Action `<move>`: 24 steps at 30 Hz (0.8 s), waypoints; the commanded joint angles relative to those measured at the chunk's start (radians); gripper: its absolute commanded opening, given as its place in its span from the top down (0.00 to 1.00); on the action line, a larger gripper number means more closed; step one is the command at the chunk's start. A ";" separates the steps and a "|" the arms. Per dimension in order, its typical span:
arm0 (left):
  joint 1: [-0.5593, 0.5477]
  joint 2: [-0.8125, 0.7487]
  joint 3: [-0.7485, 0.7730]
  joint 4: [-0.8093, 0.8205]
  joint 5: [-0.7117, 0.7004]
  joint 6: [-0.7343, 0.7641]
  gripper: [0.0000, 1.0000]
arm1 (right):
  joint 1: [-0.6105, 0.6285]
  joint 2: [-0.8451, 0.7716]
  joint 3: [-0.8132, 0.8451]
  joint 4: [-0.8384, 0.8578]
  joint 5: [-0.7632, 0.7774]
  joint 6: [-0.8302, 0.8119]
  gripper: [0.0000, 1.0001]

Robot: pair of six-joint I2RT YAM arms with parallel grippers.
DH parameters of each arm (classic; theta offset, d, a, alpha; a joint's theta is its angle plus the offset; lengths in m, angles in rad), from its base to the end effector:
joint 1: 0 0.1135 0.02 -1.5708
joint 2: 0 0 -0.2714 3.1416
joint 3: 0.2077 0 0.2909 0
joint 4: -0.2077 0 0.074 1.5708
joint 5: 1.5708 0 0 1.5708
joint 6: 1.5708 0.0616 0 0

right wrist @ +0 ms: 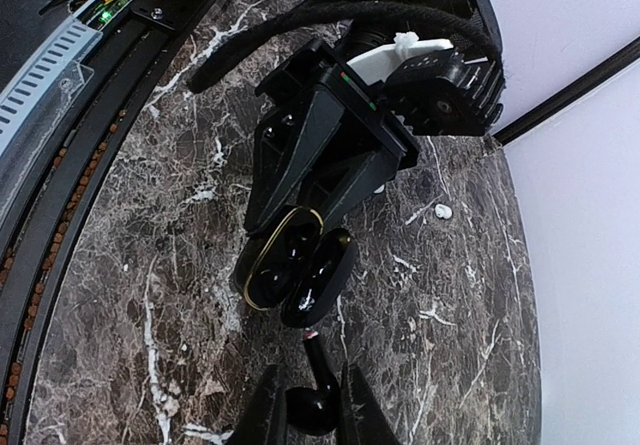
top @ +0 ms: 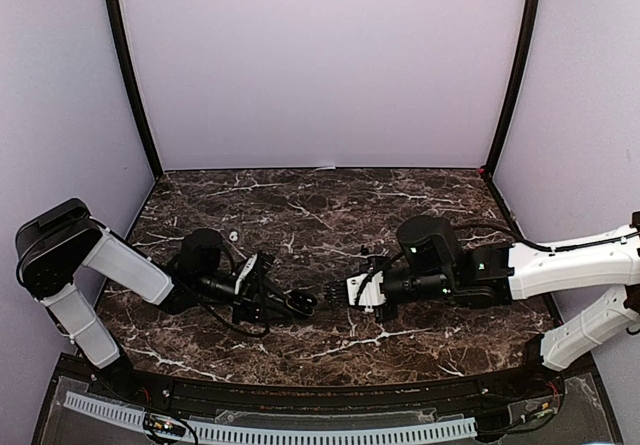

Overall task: Insert the wireless bluetooth earbuds into the charging case
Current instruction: Insert the left earbud into the left side groove of the charging case.

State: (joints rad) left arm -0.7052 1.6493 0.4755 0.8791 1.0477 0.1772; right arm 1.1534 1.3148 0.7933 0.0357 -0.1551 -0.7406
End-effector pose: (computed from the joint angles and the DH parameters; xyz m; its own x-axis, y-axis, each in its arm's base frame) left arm 0.1991 -0.2396 0.1143 -0.0494 0.1577 -0.9863 0.9791 -0.1876 -0.0790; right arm 0.1321 0.3213 0.2233 0.5071 -0.5010 -0.7013 -0.8352 -0.0845 -0.5434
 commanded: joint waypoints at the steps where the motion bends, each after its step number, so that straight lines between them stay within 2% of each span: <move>1: -0.004 -0.008 0.017 -0.009 0.031 0.016 1.00 | 0.017 -0.013 0.039 -0.027 0.022 -0.023 0.99; 24: -0.010 0.000 0.025 -0.018 0.041 0.018 1.00 | 0.042 0.012 0.065 -0.070 0.061 -0.060 1.00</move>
State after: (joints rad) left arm -0.7071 1.6493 0.4767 0.8684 1.0584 0.1806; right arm 1.1725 1.3148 0.8246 -0.0292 -0.1200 -0.7792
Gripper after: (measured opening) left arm 0.244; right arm 0.131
